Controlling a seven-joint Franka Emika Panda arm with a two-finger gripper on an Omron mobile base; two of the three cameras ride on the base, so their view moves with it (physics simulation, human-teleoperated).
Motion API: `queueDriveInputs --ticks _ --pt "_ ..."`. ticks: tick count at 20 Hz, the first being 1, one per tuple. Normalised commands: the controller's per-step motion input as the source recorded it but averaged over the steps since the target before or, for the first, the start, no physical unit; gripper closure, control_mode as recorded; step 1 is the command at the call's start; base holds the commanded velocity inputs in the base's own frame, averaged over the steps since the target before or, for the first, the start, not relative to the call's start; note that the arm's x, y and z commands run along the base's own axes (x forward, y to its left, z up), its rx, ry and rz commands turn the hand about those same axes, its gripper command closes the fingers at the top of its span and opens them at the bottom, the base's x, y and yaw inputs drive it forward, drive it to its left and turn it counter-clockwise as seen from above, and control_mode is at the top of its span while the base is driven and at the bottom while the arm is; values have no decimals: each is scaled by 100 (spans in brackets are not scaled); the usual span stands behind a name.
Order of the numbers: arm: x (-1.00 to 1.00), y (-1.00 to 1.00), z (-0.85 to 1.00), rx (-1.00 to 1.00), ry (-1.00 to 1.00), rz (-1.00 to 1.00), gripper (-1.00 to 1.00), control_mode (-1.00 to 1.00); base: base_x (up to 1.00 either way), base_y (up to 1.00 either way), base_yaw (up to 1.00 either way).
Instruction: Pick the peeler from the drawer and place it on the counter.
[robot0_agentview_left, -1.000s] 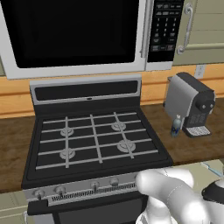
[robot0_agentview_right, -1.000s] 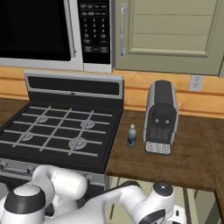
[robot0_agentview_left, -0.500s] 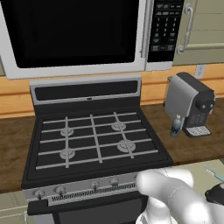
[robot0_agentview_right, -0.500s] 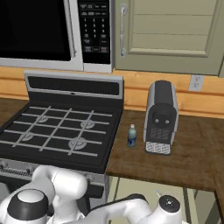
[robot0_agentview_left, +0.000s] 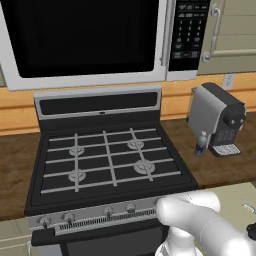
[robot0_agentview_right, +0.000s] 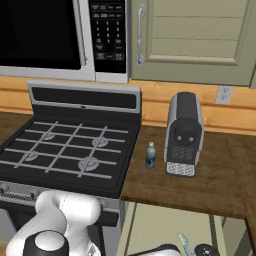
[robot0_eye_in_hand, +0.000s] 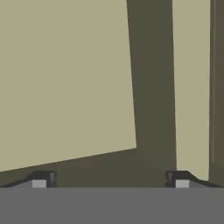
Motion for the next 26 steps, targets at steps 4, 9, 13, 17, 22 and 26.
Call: queueDriveInputs --ticks 4,9,13,17,22,26 --pt "-52 -17 0 0 4 -2 -100 -100 0 0 0" --pt "12 20 29 0 0 0 -100 -100 0 0 0" --pt "86 78 37 0 0 0 -100 -100 0 0 0" --pt "100 75 8 0 0 0 -100 -100 0 0 0" --pt "86 19 -9 2 0 11 -100 -100 0 0 0" --pt "22 -1 -44 10 -12 26 -100 -100 0 0 0"
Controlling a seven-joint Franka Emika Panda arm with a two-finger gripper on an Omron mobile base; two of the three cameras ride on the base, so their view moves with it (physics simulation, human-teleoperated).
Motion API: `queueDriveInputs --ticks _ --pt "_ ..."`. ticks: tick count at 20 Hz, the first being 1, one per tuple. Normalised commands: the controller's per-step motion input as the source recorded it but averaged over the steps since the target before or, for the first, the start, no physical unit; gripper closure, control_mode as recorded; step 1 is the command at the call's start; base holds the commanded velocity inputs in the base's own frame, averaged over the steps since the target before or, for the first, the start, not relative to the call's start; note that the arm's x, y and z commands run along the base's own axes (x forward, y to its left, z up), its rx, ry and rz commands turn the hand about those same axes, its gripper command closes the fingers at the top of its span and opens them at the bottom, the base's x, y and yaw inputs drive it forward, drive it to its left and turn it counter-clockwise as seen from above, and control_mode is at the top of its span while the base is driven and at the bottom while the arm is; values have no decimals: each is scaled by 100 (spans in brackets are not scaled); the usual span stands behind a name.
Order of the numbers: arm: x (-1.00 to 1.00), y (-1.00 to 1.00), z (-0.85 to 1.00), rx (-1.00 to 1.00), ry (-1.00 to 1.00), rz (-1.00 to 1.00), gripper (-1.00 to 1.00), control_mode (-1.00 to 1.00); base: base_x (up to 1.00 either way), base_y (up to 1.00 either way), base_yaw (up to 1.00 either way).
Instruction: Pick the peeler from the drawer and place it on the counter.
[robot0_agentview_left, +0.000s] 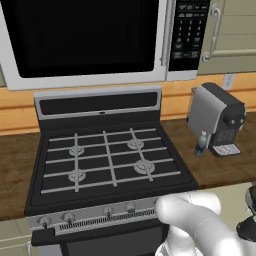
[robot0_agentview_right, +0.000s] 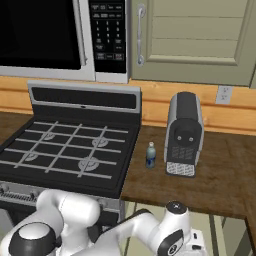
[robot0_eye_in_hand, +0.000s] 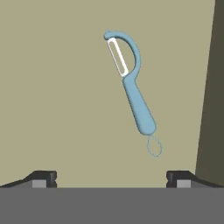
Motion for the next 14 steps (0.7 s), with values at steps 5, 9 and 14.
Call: queueDriveInputs --ticks 5,9,14 --pt "1 -22 -27 6 -11 13 -100 -100 0 0 0" --pt "26 -10 -3 0 0 0 -100 -100 0 0 0" --pt "35 -1 -5 0 0 0 -100 -100 0 0 0"
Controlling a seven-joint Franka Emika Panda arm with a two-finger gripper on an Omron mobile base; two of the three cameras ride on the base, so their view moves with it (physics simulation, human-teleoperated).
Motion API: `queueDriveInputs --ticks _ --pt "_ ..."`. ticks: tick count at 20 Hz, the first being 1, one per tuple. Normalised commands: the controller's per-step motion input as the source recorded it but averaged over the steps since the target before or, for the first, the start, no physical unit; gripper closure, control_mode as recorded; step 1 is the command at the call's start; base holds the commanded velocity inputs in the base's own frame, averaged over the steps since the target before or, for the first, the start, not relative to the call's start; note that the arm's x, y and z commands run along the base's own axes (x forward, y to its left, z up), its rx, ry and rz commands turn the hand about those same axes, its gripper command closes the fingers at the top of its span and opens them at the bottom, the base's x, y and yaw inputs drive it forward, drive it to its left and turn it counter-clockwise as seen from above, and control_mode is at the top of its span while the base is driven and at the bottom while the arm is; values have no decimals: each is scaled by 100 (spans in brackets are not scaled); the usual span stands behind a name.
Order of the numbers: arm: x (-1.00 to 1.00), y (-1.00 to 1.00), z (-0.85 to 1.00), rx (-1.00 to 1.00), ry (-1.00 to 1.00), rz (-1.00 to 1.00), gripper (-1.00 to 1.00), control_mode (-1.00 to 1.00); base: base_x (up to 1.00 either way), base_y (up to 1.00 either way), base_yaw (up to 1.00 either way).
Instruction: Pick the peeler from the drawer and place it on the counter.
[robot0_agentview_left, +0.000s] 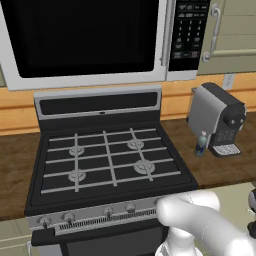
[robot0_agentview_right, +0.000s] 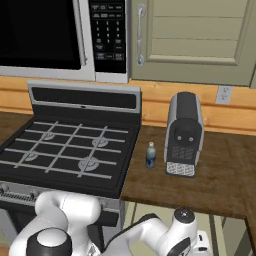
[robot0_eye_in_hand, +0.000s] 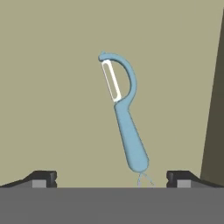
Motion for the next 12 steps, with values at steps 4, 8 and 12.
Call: queueDriveInputs --ticks 4,8,12 --pt "30 0 -18 0 1 0 -100 -100 0 0 0" --pt "4 -2 -33 0 2 1 -100 -100 0 0 0" --pt "2 -14 -27 0 1 1 -100 -100 0 0 0"
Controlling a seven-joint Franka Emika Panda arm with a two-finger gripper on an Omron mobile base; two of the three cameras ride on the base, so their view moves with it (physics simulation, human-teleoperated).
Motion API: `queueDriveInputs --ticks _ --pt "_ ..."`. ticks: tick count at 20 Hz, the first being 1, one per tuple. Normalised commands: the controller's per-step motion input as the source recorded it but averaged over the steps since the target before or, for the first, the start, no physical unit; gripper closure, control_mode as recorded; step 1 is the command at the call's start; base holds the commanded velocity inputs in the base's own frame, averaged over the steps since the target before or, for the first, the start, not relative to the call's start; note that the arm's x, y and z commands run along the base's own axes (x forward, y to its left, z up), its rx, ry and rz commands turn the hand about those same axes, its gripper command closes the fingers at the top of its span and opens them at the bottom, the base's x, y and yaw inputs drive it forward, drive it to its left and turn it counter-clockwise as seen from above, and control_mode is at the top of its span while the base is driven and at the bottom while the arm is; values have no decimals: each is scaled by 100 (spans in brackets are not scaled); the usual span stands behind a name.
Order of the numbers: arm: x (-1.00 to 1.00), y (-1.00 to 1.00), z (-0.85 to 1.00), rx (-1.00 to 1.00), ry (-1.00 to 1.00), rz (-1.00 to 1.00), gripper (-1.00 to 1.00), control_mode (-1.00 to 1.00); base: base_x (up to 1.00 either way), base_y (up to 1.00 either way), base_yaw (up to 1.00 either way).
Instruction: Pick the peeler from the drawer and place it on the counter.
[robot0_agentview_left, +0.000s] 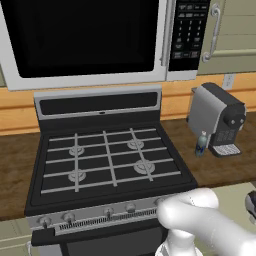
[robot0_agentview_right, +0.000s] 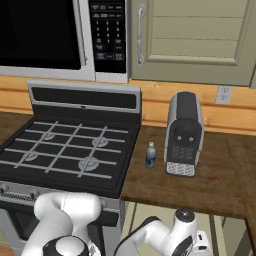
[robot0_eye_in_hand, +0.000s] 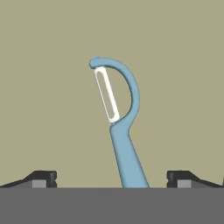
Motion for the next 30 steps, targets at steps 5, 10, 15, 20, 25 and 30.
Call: queueDriveInputs --ticks 5,10,15,20,25,30 --pt "0 -21 -22 0 4 2 -100 -100 0 0 0" --pt "0 -5 -22 0 7 1 -100 -100 0 0 0" --pt "0 0 -16 0 6 0 100 -100 0 0 0" --pt "0 0 -1 0 3 0 100 -100 0 0 0" --pt "-19 0 -23 0 2 0 100 -100 0 0 0" --pt "-27 -9 13 0 0 -1 100 -100 0 0 0"
